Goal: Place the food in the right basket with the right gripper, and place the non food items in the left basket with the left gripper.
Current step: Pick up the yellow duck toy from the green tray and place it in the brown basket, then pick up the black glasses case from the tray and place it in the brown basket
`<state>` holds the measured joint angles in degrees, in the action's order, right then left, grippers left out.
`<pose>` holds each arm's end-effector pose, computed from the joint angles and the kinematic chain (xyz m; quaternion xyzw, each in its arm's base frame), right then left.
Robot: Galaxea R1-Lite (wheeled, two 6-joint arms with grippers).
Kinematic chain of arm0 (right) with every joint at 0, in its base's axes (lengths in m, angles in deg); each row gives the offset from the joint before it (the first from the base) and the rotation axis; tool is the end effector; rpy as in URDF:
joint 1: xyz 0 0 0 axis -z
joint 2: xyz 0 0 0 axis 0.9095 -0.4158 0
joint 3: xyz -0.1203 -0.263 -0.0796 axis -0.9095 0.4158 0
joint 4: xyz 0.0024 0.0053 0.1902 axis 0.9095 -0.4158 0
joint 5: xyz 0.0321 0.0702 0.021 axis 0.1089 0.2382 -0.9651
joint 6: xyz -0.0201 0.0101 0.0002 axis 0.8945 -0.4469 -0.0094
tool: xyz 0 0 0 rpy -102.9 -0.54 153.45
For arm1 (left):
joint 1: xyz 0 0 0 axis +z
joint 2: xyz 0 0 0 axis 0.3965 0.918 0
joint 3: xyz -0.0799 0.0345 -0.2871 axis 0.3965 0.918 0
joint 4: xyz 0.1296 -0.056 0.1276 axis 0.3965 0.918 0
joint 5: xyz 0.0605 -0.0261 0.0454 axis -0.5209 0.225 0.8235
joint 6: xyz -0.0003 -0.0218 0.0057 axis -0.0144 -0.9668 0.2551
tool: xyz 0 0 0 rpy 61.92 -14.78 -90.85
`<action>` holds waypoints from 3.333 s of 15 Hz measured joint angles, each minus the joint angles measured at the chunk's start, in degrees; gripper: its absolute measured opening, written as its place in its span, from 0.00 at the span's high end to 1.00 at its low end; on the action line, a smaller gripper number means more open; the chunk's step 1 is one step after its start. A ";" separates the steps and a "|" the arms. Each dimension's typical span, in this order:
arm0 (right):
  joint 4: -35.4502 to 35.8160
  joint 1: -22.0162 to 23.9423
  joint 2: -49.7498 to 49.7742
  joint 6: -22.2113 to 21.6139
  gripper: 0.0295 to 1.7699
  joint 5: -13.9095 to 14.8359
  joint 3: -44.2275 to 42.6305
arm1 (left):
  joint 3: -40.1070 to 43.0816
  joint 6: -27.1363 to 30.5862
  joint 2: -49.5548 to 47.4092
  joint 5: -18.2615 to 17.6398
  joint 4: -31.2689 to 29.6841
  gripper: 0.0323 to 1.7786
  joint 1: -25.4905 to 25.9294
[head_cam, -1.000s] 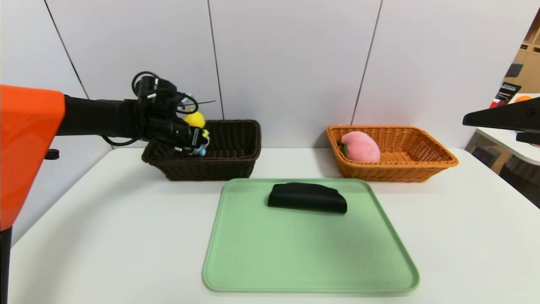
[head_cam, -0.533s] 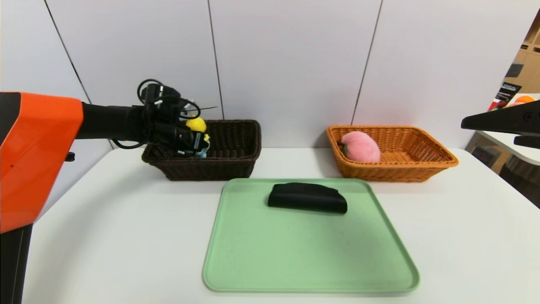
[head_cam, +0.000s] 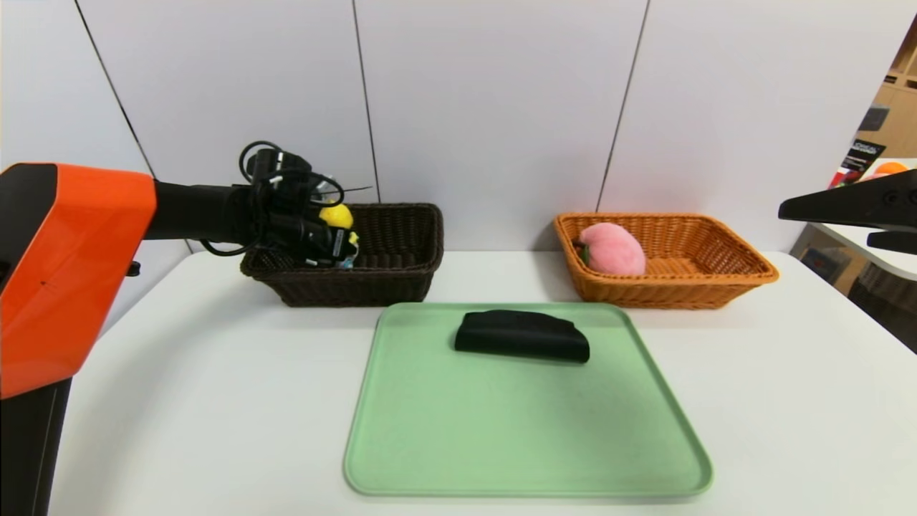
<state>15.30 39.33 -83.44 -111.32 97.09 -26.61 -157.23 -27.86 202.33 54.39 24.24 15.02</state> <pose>0.1290 0.0592 0.3321 0.1294 0.2420 0.0962 0.9568 0.4582 -0.0707 0.1642 0.0187 0.2957 -0.1493 0.9434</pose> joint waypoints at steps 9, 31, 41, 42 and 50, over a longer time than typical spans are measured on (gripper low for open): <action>0.17 0.06 -0.69 -0.02 0.04 0.02 -0.05 | -1.95 -0.04 0.69 1.55 0.06 0.59 -0.06; 0.15 0.04 -0.80 -0.02 0.04 0.11 -0.21 | 0.22 -3.13 -3.61 1.05 5.33 0.20 -0.34; 0.21 0.00 -0.50 -0.11 0.04 0.17 0.00 | 4.24 2.65 -19.72 -2.89 4.44 0.08 -3.67; 0.21 0.00 -0.44 -0.09 0.04 0.20 0.00 | 5.60 4.07 -21.52 -6.10 3.45 0.08 -3.84; -1.48 0.11 0.27 0.22 0.04 1.00 0.12 | 22.44 12.35 -28.66 -19.79 -7.68 0.06 -10.13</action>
<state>13.83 39.44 -83.17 -111.10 98.09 -26.49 -134.79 -15.51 173.67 34.60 16.56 4.89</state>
